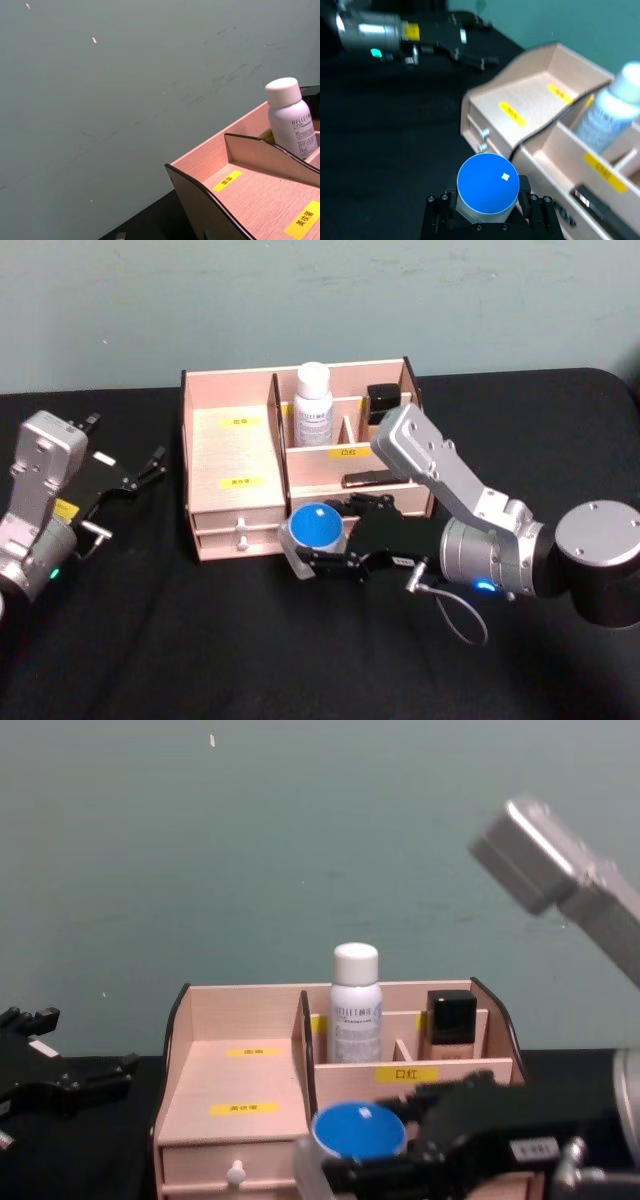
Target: Pick up the facial cleanser and watermelon frost from the table and place them into the tiered storage box.
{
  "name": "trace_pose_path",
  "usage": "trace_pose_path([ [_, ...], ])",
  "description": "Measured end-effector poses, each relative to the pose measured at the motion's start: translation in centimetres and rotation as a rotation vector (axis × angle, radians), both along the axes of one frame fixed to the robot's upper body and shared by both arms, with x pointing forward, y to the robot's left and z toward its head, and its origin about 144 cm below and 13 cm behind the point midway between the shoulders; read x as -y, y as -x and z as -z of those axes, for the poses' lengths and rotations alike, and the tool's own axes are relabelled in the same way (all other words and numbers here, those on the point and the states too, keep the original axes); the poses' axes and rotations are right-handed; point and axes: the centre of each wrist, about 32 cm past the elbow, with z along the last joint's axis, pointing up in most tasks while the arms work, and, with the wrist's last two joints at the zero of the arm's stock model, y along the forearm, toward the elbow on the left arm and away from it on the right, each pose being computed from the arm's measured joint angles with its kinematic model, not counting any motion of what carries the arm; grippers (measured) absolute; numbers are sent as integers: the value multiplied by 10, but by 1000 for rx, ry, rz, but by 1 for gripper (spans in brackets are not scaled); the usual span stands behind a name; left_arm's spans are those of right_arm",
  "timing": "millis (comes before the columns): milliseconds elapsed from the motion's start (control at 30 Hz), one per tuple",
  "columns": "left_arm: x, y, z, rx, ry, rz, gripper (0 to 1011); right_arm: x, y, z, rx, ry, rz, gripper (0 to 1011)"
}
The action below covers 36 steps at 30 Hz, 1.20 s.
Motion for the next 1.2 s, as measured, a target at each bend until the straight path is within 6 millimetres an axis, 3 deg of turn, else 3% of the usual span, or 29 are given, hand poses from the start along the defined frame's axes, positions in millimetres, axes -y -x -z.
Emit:
trace_pose_path([
  [300, 0, 0, 0, 0, 0, 0, 1010, -19, -12, -17, 32, -45, -27, 730],
  [733, 0, 0, 0, 0, 0, 0, 1010, -59, -50, -24, 62, -62, -23, 730],
  [1200, 0, 0, 0, 0, 0, 0, 1010, -74, -81, -22, 70, -55, 59, 730],
])
